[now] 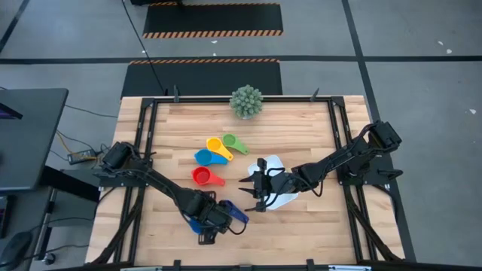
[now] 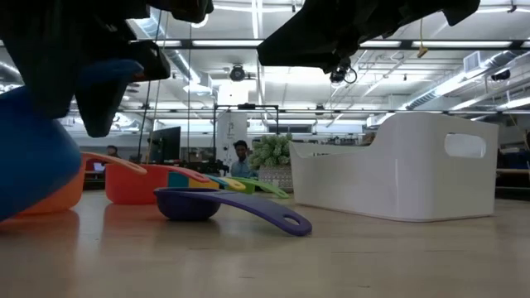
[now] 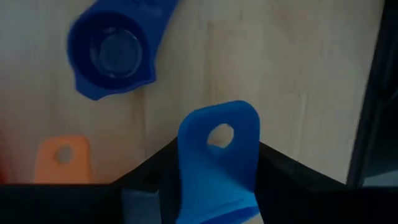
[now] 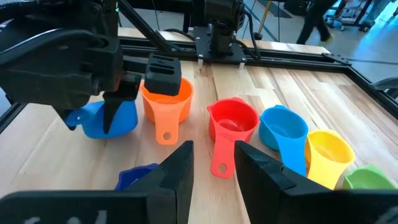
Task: Nest measuring cups in basket
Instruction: Stack the blue measuring cup on top of the orange measuring cup
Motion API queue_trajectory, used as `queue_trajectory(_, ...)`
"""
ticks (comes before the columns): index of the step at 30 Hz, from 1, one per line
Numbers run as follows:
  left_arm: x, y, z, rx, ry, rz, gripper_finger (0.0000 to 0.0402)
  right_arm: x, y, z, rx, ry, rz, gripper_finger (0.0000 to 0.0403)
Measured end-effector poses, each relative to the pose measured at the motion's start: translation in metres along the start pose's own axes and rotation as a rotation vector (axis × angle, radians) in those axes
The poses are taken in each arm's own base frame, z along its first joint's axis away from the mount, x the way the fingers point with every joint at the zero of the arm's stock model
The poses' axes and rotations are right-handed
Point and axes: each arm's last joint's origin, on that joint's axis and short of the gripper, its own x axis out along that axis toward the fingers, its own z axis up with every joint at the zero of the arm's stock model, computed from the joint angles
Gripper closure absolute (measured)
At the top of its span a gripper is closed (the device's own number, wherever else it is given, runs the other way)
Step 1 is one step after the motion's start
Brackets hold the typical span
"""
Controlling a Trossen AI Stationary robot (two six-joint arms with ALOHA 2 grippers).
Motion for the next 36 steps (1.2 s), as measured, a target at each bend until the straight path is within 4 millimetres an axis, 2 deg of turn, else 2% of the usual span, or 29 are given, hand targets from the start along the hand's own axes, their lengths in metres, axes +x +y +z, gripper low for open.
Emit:
queue_trajectory(6,0.003,0.001,0.001,0.017,-0.019,0.040,0.0239,0.000,0.000,0.000,0.001,-0.001,0.000,0.0279)
queue_trajectory(11,0.014,0.001,0.002,0.068,-0.014,0.049,0.0239,0.000,0.000,0.001,0.005,-0.004,0.000,0.0279)
queue_trajectory(23,0.014,0.004,0.006,0.105,-0.028,0.044,0.0156,0.000,0.000,0.001,0.014,-0.008,0.001,0.0279)
queue_trajectory(36,0.014,-0.003,0.001,0.035,-0.005,0.008,0.0148,0.000,0.000,0.001,0.013,-0.005,0.001,0.0279)
